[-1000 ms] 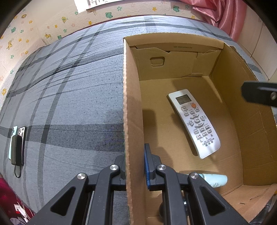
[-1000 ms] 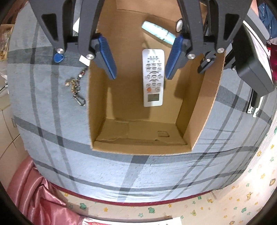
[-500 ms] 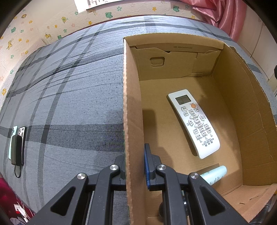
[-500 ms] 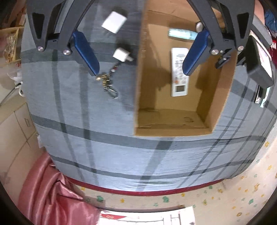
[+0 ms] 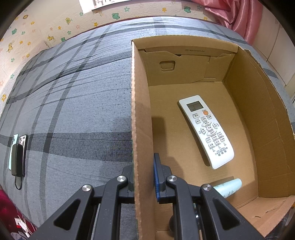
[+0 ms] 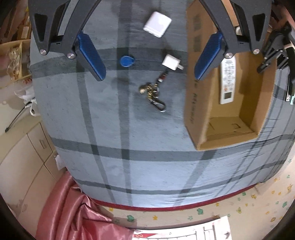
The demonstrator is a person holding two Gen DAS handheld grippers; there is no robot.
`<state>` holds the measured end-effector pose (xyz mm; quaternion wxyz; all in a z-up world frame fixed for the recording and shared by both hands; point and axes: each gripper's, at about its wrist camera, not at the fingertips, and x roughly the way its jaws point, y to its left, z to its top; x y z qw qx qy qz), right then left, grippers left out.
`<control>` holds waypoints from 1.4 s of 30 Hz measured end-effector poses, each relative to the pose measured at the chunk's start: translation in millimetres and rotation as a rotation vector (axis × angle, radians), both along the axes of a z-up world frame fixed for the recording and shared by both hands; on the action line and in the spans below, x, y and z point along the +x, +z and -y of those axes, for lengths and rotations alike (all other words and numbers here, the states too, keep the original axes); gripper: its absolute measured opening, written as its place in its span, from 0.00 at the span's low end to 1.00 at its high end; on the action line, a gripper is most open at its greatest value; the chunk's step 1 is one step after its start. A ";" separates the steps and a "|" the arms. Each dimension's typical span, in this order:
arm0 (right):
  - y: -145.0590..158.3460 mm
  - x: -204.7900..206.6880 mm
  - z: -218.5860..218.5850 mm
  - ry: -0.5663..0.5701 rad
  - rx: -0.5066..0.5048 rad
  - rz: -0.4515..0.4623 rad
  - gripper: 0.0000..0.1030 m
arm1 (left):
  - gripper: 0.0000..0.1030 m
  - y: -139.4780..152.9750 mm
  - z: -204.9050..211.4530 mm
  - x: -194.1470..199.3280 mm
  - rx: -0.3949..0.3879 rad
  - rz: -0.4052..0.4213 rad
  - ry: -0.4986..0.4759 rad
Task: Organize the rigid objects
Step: 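Move the right gripper out of the box toward the blue key fob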
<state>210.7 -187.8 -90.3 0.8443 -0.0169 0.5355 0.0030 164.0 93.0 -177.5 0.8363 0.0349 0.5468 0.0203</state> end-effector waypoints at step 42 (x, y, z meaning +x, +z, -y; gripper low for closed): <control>-159.0 15.7 65.8 -0.091 0.004 -0.184 0.96 | 0.13 0.1 1.3 -1.0 0.011 0.004 -0.002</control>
